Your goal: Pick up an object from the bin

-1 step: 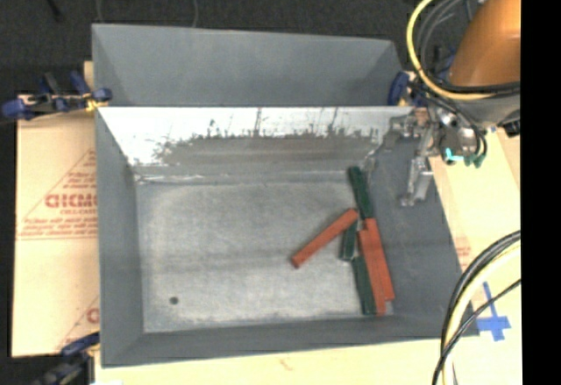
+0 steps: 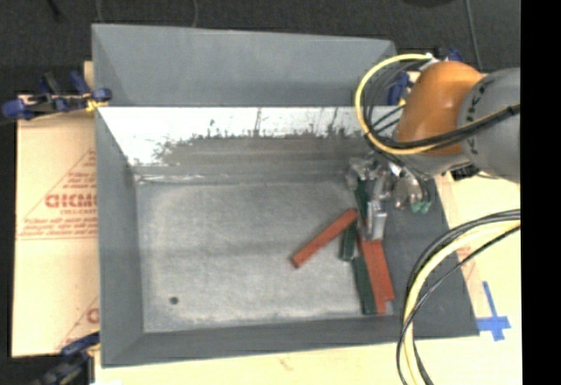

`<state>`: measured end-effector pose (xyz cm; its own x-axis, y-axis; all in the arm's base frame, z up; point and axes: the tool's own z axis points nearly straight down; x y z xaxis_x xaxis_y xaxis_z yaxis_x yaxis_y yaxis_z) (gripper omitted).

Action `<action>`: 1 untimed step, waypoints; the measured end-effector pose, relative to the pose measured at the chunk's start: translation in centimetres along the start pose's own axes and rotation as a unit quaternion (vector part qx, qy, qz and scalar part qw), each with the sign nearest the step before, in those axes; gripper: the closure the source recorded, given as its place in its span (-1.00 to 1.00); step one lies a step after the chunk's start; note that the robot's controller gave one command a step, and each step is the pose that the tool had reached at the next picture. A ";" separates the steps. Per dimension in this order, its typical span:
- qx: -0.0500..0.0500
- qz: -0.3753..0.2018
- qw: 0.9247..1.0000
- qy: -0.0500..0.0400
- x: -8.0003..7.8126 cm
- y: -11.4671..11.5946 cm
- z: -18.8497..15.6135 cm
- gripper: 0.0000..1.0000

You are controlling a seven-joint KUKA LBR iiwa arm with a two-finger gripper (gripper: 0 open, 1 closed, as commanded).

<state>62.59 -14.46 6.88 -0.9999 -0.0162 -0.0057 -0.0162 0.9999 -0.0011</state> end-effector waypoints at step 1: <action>0.001 -0.001 1.000 -0.006 -0.4 0.0 -0.9 1.00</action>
Offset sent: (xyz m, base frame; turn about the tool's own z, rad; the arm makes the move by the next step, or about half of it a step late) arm 0.0000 0.0000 0.0000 0.0000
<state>63.03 -14.45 7.74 -0.9997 -0.0186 -0.0172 -0.0186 0.9998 -0.0026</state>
